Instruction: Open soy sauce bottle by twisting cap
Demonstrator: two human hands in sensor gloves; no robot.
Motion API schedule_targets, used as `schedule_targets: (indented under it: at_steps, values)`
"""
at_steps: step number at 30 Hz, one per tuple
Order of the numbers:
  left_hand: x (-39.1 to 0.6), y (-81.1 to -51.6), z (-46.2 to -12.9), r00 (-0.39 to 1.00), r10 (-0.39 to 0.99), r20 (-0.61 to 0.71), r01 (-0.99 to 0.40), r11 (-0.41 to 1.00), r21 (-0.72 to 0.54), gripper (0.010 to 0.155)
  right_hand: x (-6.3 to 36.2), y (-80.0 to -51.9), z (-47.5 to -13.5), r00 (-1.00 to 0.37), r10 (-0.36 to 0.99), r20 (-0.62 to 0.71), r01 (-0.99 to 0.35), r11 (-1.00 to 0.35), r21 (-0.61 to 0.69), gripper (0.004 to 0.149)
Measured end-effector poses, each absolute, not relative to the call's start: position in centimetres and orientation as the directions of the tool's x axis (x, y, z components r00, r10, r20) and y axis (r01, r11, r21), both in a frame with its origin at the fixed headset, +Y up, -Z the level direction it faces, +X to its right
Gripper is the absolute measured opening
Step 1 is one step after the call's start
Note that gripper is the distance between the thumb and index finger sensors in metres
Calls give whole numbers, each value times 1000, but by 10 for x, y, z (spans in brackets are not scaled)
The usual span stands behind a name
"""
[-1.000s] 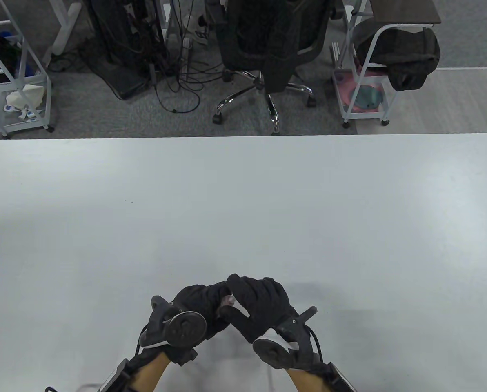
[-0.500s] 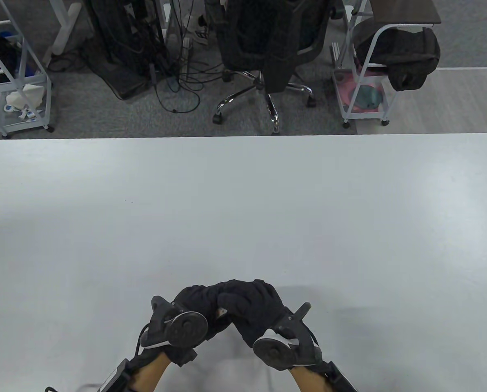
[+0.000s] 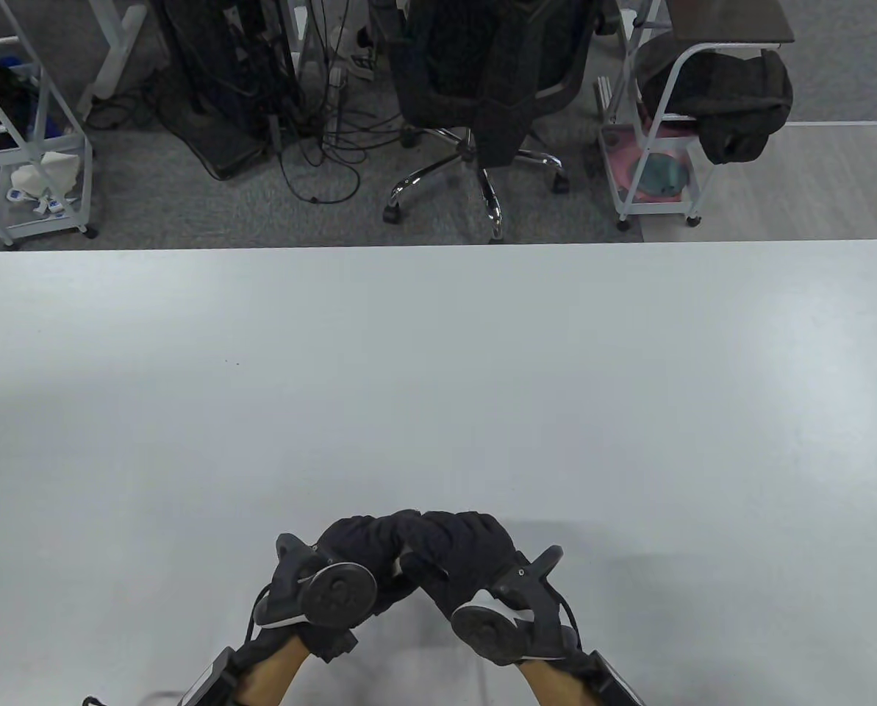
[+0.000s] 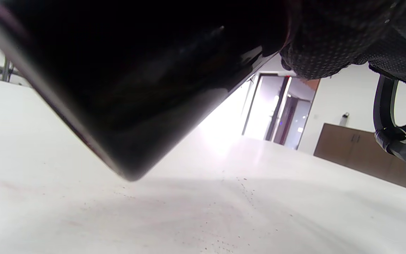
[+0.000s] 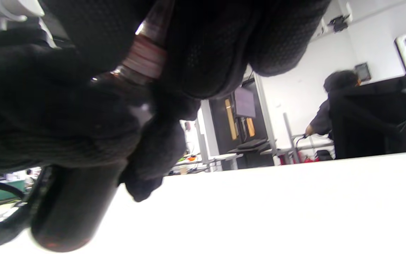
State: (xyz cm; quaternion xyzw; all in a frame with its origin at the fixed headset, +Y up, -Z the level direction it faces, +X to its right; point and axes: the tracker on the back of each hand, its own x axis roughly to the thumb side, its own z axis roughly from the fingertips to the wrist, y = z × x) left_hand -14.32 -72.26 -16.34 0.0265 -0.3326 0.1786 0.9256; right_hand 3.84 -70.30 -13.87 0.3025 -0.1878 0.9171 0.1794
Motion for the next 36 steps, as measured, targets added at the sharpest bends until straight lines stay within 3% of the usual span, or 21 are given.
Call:
schedule_targets:
  at_steps: [3,8,13,21,36]
  values:
    - [-145,-723,-166,700,350,623,-363,925,-112,74,42,-702,-139,-713,292,638,-500,-849,-170,51]
    - [-150,-725,-169,675,390,626,-369,913,-172,75,49,-695,-138,-689,319,651,-558,-807,-195,49]
    - [-156,-727,-173,675,435,596,-415,892,-181,76,56,-698,-141,-760,255,598,-488,-832,-264,49]
    - [-172,-735,-184,694,488,530,-484,861,-159,76,61,-706,-152,-806,213,552,-407,-877,-256,50]
    - [-185,-749,-199,727,513,456,-485,854,-189,80,67,-714,-163,-853,141,502,-297,-923,-245,49]
